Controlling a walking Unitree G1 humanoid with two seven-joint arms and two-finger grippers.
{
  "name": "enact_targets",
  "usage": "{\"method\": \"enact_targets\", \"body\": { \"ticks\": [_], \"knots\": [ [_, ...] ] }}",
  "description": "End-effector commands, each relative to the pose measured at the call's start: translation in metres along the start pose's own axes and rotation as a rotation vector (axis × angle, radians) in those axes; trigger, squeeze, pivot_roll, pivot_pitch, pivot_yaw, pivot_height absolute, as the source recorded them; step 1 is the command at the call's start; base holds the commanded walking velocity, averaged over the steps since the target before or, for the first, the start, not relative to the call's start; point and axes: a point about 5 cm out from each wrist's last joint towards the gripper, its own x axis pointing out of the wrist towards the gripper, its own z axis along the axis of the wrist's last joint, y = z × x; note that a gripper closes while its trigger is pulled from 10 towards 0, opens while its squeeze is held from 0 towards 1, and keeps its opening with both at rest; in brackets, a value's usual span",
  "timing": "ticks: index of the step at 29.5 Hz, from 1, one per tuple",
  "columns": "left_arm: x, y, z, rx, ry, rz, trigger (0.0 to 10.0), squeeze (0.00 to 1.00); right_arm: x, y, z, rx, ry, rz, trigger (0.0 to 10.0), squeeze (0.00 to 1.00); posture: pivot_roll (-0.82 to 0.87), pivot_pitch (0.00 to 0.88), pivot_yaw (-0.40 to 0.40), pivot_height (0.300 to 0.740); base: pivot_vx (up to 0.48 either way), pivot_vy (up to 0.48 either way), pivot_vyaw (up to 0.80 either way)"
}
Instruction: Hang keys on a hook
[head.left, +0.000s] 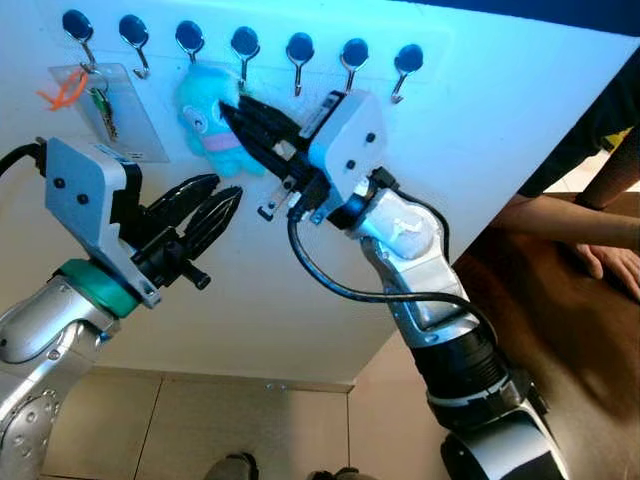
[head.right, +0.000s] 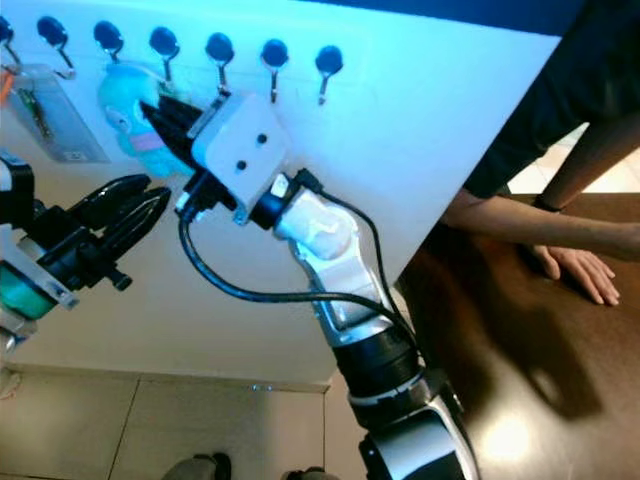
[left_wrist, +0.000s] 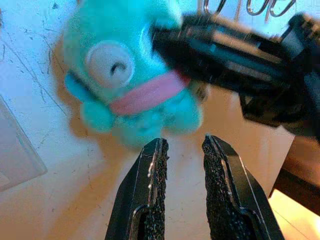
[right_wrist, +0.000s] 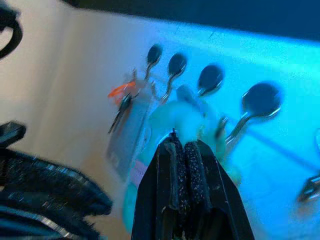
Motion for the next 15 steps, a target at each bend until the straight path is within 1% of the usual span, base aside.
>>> {"method": "enact_targets", "body": {
  "ticks": [1, 7, 9, 12, 13, 15],
  "knots": [
    [-0.001, -0.003, -0.001, 0.001, 0.011, -0.008, 10.0, 0.00, -0.008, 0.007, -0.019, 0.043, 0.101, 0.027, 10.0, 0.00, 0.13, 0.076, 0.014, 0.740, 0.000, 0.000, 0.00],
    [-0.001, -0.004, -0.001, 0.001, 0.011, -0.008, 10.0, 0.00, -0.012, 0.009, -0.023, 0.043, 0.112, 0.029, 10.0, 0.00, 0.13, 0.075, 0.015, 0.740, 0.000, 0.000, 0.00],
    [-0.002, -0.002, -0.002, 0.003, 0.013, -0.005, 10.0, 0.00, -0.031, 0.011, -0.031, 0.038, 0.124, -0.002, 10.0, 0.00, 0.13, 0.066, 0.022, 0.740, 0.000, 0.000, 0.00],
    [-0.002, -0.002, -0.002, 0.003, 0.013, -0.005, 10.0, 0.00, -0.031, 0.011, -0.031, 0.038, 0.124, -0.002, 10.0, 0.00, 0.13, 0.066, 0.022, 0.740, 0.000, 0.000, 0.00],
    [-0.002, -0.002, -0.002, 0.004, 0.016, -0.006, 10.0, 0.00, -0.038, 0.010, -0.030, 0.046, 0.092, -0.042, 10.0, 1.00, 0.13, 0.062, 0.024, 0.740, 0.000, 0.000, 0.00],
    [-0.002, -0.001, -0.004, 0.007, 0.022, -0.005, 10.0, 0.00, -0.049, 0.006, -0.022, 0.090, 0.013, -0.115, 10.0, 1.00, 0.13, 0.052, 0.019, 0.740, 0.000, 0.000, 0.00]
  ]
}}
